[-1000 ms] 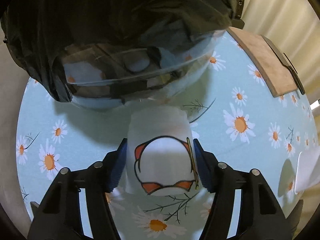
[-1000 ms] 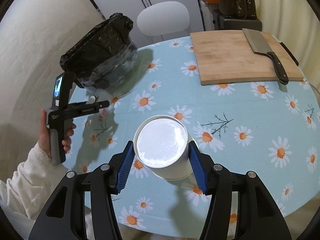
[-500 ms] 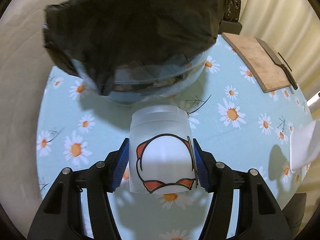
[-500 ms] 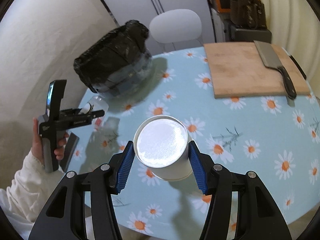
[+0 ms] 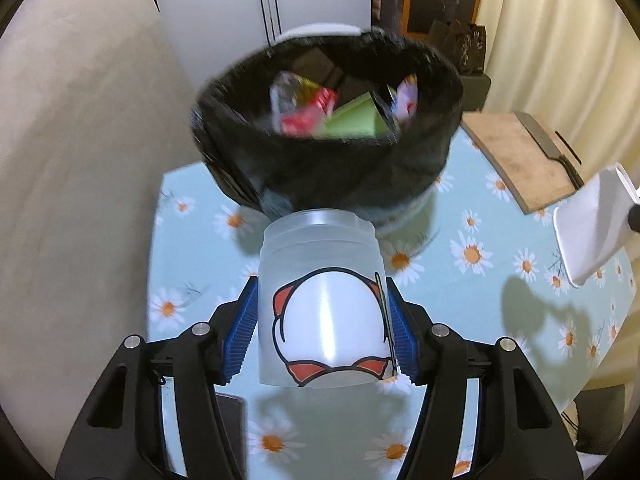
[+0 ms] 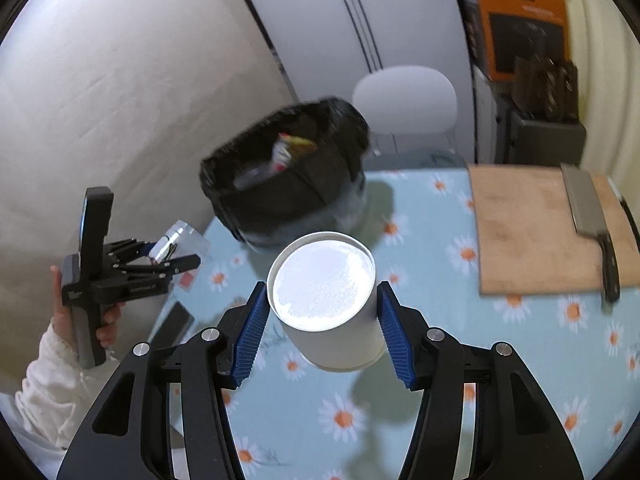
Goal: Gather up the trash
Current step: 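Carry both cups over the black bin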
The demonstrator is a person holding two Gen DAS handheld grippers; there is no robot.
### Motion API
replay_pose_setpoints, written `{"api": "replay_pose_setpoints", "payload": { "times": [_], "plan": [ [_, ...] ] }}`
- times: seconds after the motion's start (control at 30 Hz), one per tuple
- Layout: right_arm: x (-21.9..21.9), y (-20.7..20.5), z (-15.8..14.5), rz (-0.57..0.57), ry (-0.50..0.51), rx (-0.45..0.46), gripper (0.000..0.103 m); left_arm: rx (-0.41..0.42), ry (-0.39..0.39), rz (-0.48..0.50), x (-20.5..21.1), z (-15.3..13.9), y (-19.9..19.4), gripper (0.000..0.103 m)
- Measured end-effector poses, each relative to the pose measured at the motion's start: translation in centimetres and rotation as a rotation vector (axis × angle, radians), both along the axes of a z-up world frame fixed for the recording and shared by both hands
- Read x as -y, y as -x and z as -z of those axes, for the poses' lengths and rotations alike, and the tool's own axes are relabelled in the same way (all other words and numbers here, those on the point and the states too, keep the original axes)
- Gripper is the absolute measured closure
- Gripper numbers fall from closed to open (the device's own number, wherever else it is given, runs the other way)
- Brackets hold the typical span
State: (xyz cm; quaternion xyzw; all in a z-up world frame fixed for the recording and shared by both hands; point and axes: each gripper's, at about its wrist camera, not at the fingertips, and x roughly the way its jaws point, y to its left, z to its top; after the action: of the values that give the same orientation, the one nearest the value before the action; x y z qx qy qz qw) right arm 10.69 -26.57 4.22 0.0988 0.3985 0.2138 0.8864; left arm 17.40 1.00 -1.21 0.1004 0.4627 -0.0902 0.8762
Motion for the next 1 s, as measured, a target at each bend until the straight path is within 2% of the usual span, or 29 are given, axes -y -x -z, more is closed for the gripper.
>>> {"api": "replay_pose_setpoints", "payload": {
  "times": [0.13,0.23,0.37,0.53,0.73,0.87,1.0],
  "plan": [
    [-1.5,-1.6,-2.1,-0.031,0.001,0.048,0.052,0.03,-0.001,0.0,-0.9,-2.2,-0.4,0.043],
    [-2.5,-2.7,-3.6,-0.051,0.0,0.08,0.052,0.037,0.03,0.011,-1.6,-3.9,-0.8,0.043],
    [-3.4,-4.5,-5.6,-0.097,-0.056,0.091,0.052,0.059,0.033,0.04,-2.2,-6.0,-0.9,0.043],
    [-4.4,-6.2,-7.7,-0.11,-0.075,0.121,0.052,0.058,0.042,0.061,-2.2,-8.4,-1.7,0.042],
    [-5.9,-9.0,-8.3,-0.113,-0.06,0.145,0.052,0.074,0.046,0.111,-1.6,-10.1,-3.4,0.042],
    [-6.6,-11.0,-8.4,-0.115,-0.097,0.172,0.052,0.099,0.106,0.18,-1.1,-10.8,-5.2,0.042],
    [-7.8,-13.0,-8.2,-0.121,-0.081,0.184,0.052,0.116,0.144,0.242,-0.5,-10.8,-7.4,0.042]
  ]
}}
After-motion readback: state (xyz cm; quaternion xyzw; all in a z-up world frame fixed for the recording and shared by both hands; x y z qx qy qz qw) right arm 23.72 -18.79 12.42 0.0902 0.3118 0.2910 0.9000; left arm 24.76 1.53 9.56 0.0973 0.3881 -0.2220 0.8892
